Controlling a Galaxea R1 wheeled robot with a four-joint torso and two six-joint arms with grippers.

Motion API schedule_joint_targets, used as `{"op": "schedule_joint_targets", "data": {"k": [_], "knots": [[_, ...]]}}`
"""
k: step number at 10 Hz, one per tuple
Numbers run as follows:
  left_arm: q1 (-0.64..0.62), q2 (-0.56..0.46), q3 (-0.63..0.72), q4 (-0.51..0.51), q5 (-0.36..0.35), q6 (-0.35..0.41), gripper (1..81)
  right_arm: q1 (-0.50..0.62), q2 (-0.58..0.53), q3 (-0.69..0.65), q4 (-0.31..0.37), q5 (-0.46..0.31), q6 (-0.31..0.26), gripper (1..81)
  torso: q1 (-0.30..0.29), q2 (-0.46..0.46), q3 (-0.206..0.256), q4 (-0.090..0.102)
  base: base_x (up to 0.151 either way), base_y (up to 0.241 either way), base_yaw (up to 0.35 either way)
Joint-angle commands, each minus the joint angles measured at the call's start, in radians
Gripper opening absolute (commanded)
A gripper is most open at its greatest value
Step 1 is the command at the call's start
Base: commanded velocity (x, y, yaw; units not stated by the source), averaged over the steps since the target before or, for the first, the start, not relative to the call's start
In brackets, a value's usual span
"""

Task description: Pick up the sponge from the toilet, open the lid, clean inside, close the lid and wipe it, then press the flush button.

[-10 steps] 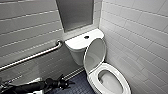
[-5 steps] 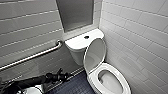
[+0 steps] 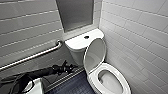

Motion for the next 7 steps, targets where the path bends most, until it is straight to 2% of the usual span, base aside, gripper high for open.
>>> {"op": "schedule_joint_targets", "data": {"k": [1, 7], "knots": [[-0.163, 0.009, -0.026, -0.033, 0.07, -0.013, 81.1, -0.011, -0.034, 0.024, -0.04, -0.054, -0.002, 1.0, 0.0, 0.0, 0.0, 0.0, 0.0, 0.0, 0.0], [-0.214, 0.126, -0.126, -0.033, 0.074, -0.03, 81.1, -0.014, -0.033, 0.022, -0.043, -0.05, -0.002, 1.0, 0.0, 0.0, 0.0, 0.0, 0.0, 0.0, 0.0]]}}
